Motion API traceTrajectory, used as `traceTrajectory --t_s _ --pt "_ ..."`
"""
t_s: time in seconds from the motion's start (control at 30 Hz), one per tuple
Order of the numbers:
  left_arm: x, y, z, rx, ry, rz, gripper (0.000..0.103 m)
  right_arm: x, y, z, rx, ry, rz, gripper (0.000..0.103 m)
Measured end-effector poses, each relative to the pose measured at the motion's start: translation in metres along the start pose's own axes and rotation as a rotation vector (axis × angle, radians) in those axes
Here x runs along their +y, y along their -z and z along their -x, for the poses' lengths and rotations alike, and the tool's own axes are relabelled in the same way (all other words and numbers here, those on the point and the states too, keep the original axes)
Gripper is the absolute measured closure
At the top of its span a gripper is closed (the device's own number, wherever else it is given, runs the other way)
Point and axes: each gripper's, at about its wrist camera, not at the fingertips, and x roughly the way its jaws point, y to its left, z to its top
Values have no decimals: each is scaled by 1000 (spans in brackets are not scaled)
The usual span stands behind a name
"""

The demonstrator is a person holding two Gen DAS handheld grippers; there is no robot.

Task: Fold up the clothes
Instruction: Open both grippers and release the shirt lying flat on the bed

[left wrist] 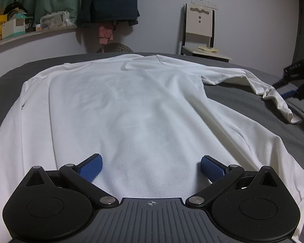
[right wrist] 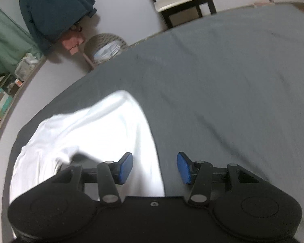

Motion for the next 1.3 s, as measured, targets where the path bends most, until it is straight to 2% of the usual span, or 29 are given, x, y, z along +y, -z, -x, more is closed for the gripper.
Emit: traceTrajectory --t_s 0.03,0.1,0.13,0.2,0.27,0.3,0.43,0.57,0.63,0.67,0.73,0.77,0.8,0.83,0.93,1.03,1.13,1.23,1.27,1.3 --pt "0 0 0 0 -1 -1 0 1 4 -2 7 11 5 59" --pt "0 0 -1 1 -3 -3 0 5 11 -4 18 34 25 79" --pt "-1 0 0 1 -3 -3 0 7 14 -5 21 45 36 83" --pt "-1 0 -1 2 -4 -4 0 8 19 -3 23 43 61 100" --pt "-1 0 0 2 -6 -6 0 6 16 2 10 50 83 101" --pt "-1 0 0 2 -7 -7 0 6 11 9 -13 79 95 101" --pt "-1 1 0 -1 -7 -5 0 -7 -28 33 -130 257 162 101" --pt "-3 2 0 -3 -15 -10 0 -12 -69 17 -175 359 263 100" --pt "-2 2 -1 -3 -13 -6 0 -17 -76 -3 -139 388 270 99" --pt "-1 2 -1 -2 -13 -7 0 -21 -77 -12 -113 409 262 94" --pt "-2 2 -1 -3 -14 -7 0 -26 -75 -15 -123 441 252 77" --pt "-1 2 -1 -3 -13 -6 0 -28 -73 -15 -131 454 245 63" --pt "-1 2 -1 -3 -12 -5 0 -34 -71 -9 -155 447 226 55" --pt "-1 2 -1 -4 -11 -5 0 -40 -69 -2 -178 440 205 55" --pt "0 2 -1 -4 -9 -3 0 -69 -60 29 -220 391 85 55" --pt "1 2 -1 -5 -7 -1 0 -102 -46 48 -203 290 -57 55" --pt "1 2 -1 -5 -8 -2 0 -118 -30 46 -168 169 -169 60" --pt "0 2 -1 -3 -10 -4 0 -107 -23 35 -213 209 -136 75" --pt "0 2 -1 -3 -10 -4 0 -103 -21 32 -226 225 -123 99" --pt "0 2 -1 -2 -11 -5 0 -101 -24 32 -233 259 -103 98"
